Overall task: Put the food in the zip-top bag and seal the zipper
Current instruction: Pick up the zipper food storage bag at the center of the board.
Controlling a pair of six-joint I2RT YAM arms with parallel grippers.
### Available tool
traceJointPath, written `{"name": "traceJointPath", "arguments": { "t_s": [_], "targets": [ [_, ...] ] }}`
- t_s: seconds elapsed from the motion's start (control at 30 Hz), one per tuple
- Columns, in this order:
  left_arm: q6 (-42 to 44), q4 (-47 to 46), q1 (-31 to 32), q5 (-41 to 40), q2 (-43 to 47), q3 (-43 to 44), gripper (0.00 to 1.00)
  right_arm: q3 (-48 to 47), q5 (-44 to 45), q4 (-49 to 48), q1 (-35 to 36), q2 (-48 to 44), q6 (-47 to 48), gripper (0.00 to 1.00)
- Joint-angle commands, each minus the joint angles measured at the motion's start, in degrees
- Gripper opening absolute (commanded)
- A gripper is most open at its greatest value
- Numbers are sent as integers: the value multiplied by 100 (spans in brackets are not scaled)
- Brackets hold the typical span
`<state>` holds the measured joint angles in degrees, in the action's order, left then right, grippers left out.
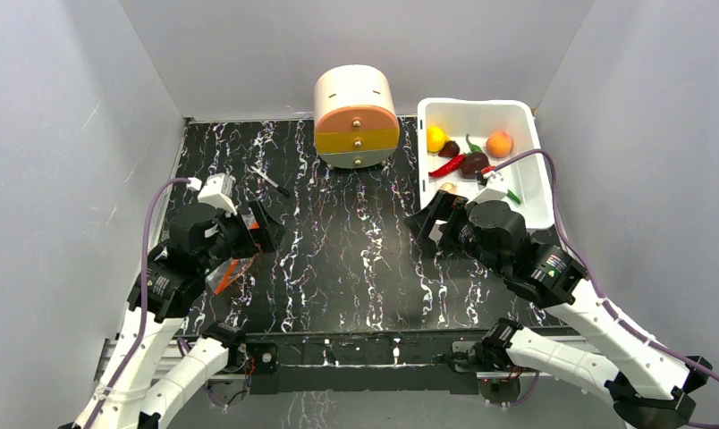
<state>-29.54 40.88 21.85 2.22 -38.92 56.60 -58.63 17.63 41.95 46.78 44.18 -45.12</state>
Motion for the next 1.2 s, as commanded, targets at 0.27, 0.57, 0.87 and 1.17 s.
{"name": "traceJointPath", "arguments": {
  "t_s": [0.27, 0.57, 0.87, 1.17],
  "targets": [
    [-427, 411, -31, -1985, -136, 30, 99, -140, 23, -317, 19, 0, 136, 98],
    [-207, 527, -31, -2474, -479, 97, 98, -62, 14, -316, 24, 18, 187, 98],
    [593, 967, -31, -3870, -1253, 271, 74, -70, -11, -336, 17, -7, 174, 98],
    [2588, -202, -31, -3198, -2079, -15, 70, -154, -63, -376, 24, 109, 229, 98]
  ]
}}
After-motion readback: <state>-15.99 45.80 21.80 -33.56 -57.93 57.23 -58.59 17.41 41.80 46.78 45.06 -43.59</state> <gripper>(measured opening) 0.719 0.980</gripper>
